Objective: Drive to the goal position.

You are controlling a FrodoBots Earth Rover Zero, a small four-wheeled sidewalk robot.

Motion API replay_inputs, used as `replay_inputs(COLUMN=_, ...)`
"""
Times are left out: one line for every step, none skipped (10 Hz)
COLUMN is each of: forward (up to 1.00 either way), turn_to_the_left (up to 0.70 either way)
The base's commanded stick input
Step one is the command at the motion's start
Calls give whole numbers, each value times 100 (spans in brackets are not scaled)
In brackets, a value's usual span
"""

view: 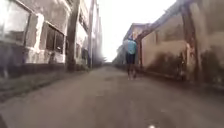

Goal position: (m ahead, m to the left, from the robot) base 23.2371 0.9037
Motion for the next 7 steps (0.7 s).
replay_inputs(forward=100, turn_to_the_left=0)
replay_inputs(forward=100, turn_to_the_left=0)
replay_inputs(forward=100, turn_to_the_left=0)
replay_inputs(forward=100, turn_to_the_left=0)
replay_inputs(forward=100, turn_to_the_left=0)
replay_inputs(forward=100, turn_to_the_left=0)
replay_inputs(forward=100, turn_to_the_left=0)
